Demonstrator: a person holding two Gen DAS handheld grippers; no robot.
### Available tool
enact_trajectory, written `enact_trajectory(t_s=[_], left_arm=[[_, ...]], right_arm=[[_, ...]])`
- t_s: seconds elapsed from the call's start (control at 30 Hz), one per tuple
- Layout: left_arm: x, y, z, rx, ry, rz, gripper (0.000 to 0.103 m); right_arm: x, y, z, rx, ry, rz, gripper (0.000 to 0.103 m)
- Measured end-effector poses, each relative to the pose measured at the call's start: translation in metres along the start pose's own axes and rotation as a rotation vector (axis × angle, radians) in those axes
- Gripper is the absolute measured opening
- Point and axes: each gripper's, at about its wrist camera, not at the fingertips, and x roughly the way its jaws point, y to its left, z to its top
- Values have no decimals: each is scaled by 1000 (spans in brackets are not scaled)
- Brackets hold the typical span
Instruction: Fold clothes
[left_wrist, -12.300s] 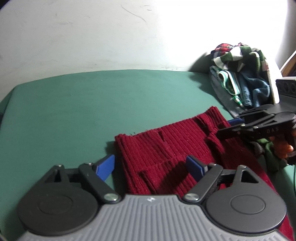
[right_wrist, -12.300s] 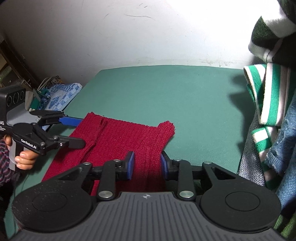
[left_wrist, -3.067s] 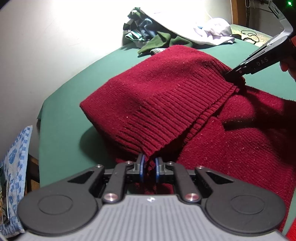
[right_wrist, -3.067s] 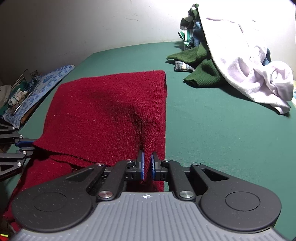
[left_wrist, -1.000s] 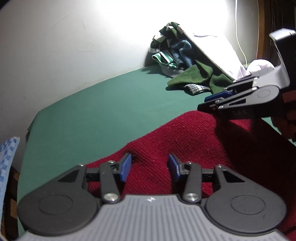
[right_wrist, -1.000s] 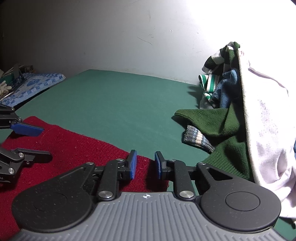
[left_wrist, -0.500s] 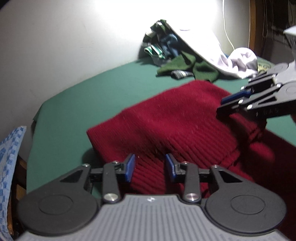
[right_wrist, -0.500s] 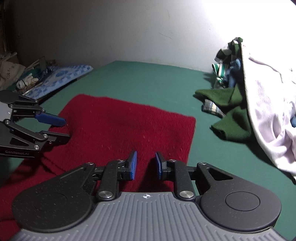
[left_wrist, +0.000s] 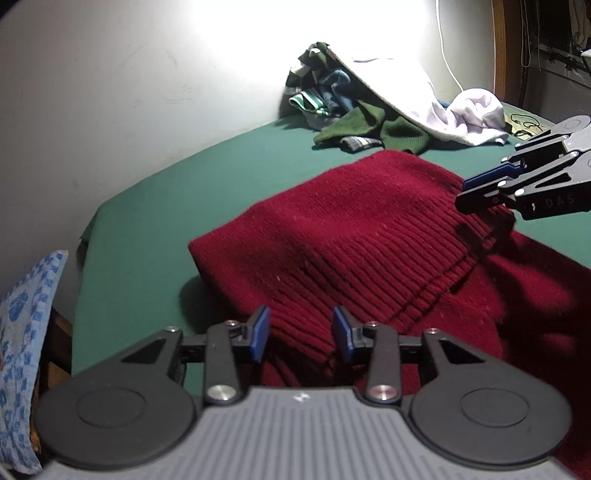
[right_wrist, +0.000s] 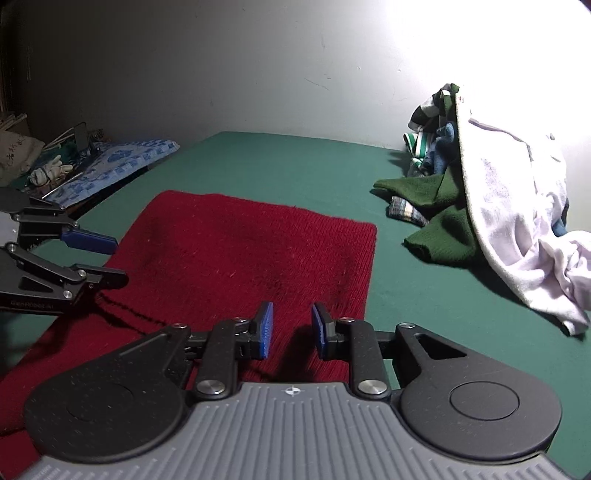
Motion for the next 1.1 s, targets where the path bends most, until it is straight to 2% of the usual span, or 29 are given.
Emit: enact_trajectory(t_s=[0.17,0.43,0.53,0.63,0.73,0.8,0.83,0.9,0.97,1.1], left_arm=[[1,-2,-8,-14,2,10,42],[2,2,-14,-36,-7,25,49],[1,2,-14,-41,0,52,56],[-6,3,-16,-74,12,80,58],[-22,-2,-22,-108,21,111,58],[-35,-8,-28,-130,28,121,58],[-41,-11,-32,-133,35,123,58],[-54,-18,-40,-136,52,127,59],[-64,-26,-49,-144,81,122,66],[-79,-41,-66,-166,131,132,66]], right_arm=[[7,5,-19,10,67,-34,25],[8,17,-28,-26,20,-88,29],[4,17,-28,-29,21,-93,29],[-1,18,-27,-31,21,-97,30],[-30,16,-29,8,-27,-58,37],[-48,16,-35,-25,-34,-69,45],[-57,15,-39,-46,-30,-66,46],[-74,11,-49,-75,-7,-43,46],[-86,5,-59,-81,25,-28,46],[-102,-9,-77,-36,95,12,46]])
